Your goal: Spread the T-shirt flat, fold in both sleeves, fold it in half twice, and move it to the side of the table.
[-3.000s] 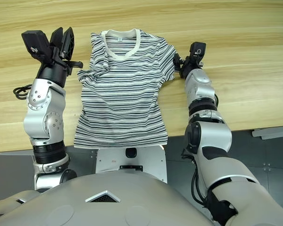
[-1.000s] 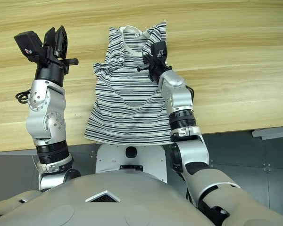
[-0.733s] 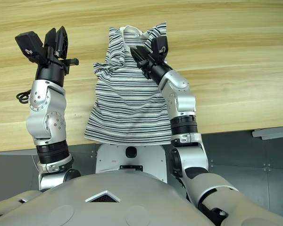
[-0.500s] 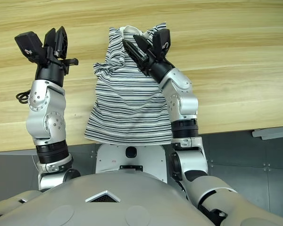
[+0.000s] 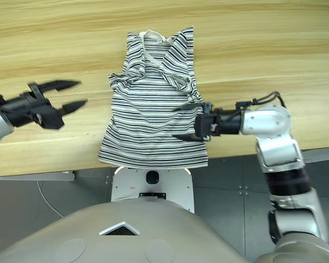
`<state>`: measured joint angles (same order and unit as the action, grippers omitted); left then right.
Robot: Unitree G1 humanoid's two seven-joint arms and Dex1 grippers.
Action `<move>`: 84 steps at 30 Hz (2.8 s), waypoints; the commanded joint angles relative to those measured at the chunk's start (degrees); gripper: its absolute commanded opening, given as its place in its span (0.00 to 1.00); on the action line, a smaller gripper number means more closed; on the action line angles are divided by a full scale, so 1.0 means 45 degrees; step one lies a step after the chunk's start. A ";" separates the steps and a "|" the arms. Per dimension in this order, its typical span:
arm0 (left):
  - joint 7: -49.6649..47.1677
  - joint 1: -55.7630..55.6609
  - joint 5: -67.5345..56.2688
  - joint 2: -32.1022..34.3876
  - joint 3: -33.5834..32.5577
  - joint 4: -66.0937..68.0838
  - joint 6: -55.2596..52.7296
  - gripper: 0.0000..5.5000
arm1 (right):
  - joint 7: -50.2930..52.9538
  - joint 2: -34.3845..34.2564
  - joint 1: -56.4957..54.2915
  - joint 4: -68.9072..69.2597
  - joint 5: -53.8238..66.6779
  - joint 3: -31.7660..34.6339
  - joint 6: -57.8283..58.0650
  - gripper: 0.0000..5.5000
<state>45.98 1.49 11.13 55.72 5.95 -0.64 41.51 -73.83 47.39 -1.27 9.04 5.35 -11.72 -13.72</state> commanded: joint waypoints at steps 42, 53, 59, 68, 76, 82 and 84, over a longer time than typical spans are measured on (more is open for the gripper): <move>-0.0708 -0.0947 0.2713 -0.0100 0.5704 0.2732 0.3991 0.02 | -0.1031 0.1442 -0.0674 -0.3578 -0.1007 -0.3534 -0.4710 0.05; 0.3311 0.0118 -0.1711 0.1427 0.6568 0.0419 0.0752 0.02 | -0.2879 0.1640 -0.0407 -0.3504 0.0290 -0.3468 -0.3111 0.02; 0.4516 -0.0065 -0.4742 0.1215 0.5844 -0.0907 -0.1777 0.02 | -0.3118 0.1113 -0.1030 -0.3756 0.1120 -0.3130 -0.2126 0.02; 0.6802 -0.3986 -0.9198 -0.1894 0.4292 0.0310 -0.8108 0.02 | -0.4121 0.0365 -0.2833 -0.4350 0.4527 -0.1745 0.3005 0.02; 0.6251 -0.7103 -0.9001 -0.5205 0.2045 0.6608 -0.8948 0.02 | -0.1133 -0.2673 -0.4367 -0.7075 0.5611 0.0551 0.5433 0.02; 0.5243 -0.8866 -0.7514 -0.6235 0.0799 1.1460 -0.7140 0.02 | 0.1677 -0.4199 -0.5653 -1.0827 0.3971 0.1538 0.3194 0.02; 0.4464 -0.9464 -0.6803 -0.6505 0.0534 1.2856 -0.6432 0.02 | 0.2587 -0.4598 -0.5967 -1.1872 0.3468 0.1809 0.2441 0.02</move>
<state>69.71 -37.43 -22.67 27.59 9.75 51.93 9.64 -65.83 28.49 -26.12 -40.18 23.34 -5.11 0.47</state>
